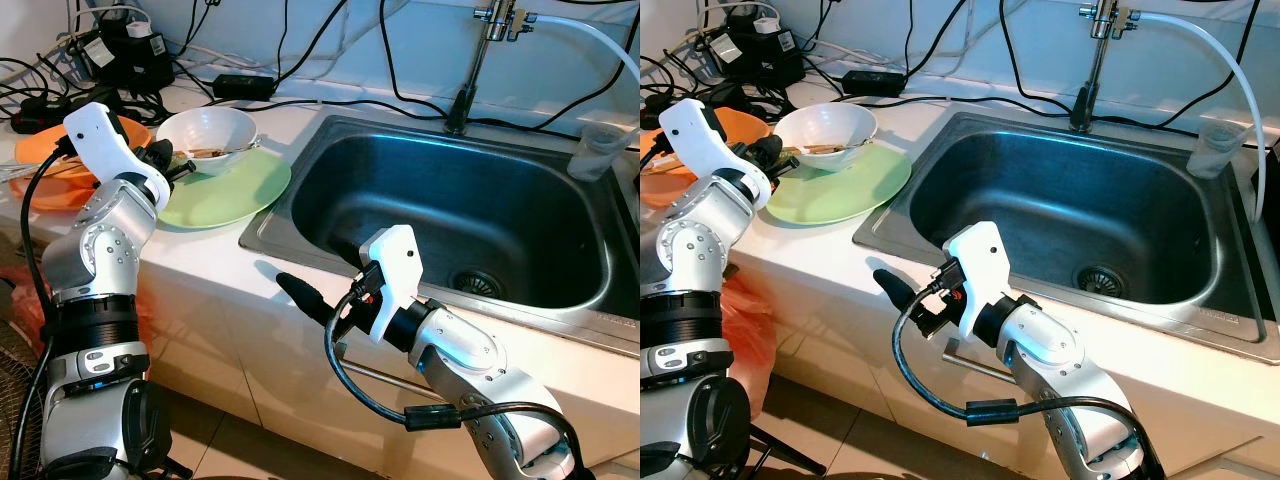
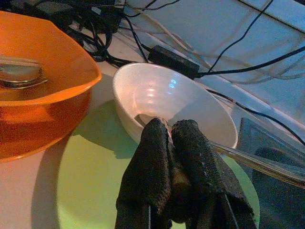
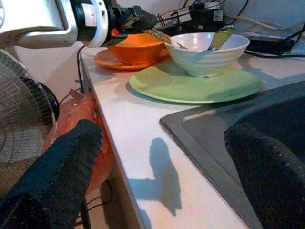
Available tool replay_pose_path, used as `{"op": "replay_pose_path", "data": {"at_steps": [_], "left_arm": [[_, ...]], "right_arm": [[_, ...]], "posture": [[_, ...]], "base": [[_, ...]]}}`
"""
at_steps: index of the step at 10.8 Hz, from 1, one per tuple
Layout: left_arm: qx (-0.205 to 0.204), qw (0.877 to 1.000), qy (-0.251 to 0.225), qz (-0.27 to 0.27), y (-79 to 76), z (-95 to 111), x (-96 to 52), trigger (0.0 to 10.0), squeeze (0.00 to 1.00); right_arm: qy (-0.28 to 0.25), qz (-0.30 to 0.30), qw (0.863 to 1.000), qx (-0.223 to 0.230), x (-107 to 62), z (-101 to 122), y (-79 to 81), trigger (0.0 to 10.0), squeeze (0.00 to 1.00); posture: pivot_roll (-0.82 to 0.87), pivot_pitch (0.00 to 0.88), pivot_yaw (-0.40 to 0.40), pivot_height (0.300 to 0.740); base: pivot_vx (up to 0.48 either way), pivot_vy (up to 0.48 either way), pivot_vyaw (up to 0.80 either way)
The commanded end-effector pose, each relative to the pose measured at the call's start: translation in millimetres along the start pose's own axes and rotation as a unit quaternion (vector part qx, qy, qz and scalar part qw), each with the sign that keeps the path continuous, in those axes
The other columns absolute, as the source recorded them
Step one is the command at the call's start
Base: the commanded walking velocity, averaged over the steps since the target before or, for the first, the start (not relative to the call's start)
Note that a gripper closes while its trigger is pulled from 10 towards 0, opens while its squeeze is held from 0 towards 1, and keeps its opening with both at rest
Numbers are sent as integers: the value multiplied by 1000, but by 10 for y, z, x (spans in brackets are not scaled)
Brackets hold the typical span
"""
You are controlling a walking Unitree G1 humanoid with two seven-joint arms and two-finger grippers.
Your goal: Kitchen organization
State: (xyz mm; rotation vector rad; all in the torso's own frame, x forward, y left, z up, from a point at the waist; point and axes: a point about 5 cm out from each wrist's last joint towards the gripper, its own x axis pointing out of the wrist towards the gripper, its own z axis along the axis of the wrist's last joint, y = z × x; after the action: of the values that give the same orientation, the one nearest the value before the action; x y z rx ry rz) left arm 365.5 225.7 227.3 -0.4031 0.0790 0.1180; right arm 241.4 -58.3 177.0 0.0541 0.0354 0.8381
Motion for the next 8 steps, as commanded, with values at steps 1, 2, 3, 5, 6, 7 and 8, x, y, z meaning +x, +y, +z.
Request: {"op": "replay_pose_path", "data": {"at_steps": [1, 2, 3, 5, 6, 7, 8], "left_arm": [[4, 999, 44, 11, 17, -162, 4, 0, 0], [5, 999, 45, 9, 9, -155, -5, 0, 0], [7, 999, 47, 7, -2, -151, -12, 0, 0], [0, 998, 55, 5, -24, -138, -19, 0, 0], [-2, 998, 57, 1, -38, -121, -24, 0, 0], [-5, 998, 69, -5, -37, -133, -33, 0, 0], [-5, 997, 76, -10, -29, -124, -53, 0, 0]], "right_arm": [[-6, 5, 1000, -4, 25, 22, 11, 10000, 0], [-6, 5, 1000, -4, 25, 21, 10, 10000, 0], [-6, 4, 1000, -4, 26, 21, 7, 10000, 0], [-6, 5, 1000, -4, 30, 22, 4, 10000, 0], [-7, 5, 1000, -4, 31, 22, 5, 10000, 0], [-7, 4, 1000, -4, 30, 18, 5, 10000, 0], [-7, 3, 1000, -4, 29, 17, 3, 10000, 0]], "posture": [[-23, 0, 45, 740], [-23, 0, 45, 740], [-22, 0, 44, 740], [-21, 0, 44, 740], [-21, 0, 44, 740], [-21, 0, 48, 740], [-21, 0, 48, 740]], "base": [[0, 0, 0], [0, 0, 0], [0, 0, 0], [0, 0, 0], [0, 0, 0], [0, 0, 0], [0, 0, 0]]}}
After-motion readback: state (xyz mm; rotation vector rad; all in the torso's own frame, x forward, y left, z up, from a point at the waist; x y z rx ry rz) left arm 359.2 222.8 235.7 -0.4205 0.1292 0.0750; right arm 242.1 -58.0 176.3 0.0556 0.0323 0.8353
